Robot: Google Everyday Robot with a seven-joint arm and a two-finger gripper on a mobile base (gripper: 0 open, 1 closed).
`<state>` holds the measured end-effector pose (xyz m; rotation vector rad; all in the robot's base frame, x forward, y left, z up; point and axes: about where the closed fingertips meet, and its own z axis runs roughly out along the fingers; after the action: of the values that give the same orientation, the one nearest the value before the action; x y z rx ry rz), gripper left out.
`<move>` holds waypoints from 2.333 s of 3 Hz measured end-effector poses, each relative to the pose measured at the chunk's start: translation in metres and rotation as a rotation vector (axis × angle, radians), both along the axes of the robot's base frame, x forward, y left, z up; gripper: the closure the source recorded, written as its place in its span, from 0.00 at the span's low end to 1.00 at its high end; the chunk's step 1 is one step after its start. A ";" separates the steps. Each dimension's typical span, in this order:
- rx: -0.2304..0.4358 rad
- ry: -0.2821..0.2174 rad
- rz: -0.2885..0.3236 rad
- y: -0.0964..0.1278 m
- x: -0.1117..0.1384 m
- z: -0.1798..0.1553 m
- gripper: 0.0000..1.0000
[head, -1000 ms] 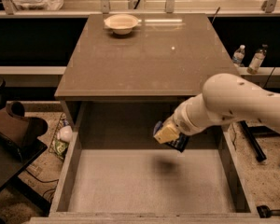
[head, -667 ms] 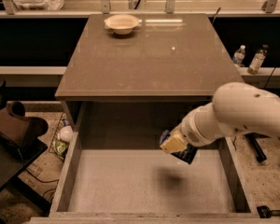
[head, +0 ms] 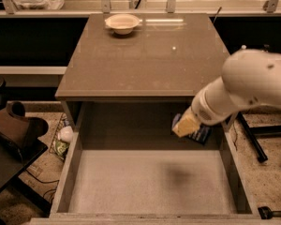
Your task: Pick rxbar blueberry from top drawer and place on counter
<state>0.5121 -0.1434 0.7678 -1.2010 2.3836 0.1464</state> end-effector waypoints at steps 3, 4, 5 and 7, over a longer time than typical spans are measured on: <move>-0.046 -0.099 0.053 -0.005 0.101 0.059 1.00; -0.046 -0.099 0.053 -0.004 0.101 0.059 1.00; -0.046 -0.099 0.053 -0.005 0.101 0.059 1.00; -0.047 -0.099 0.052 -0.005 0.101 0.059 1.00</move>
Offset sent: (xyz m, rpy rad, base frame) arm 0.1917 -0.0088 0.1228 -0.0631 -0.2053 0.0528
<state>0.6127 -0.1479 0.8265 -1.2630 2.2826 0.0471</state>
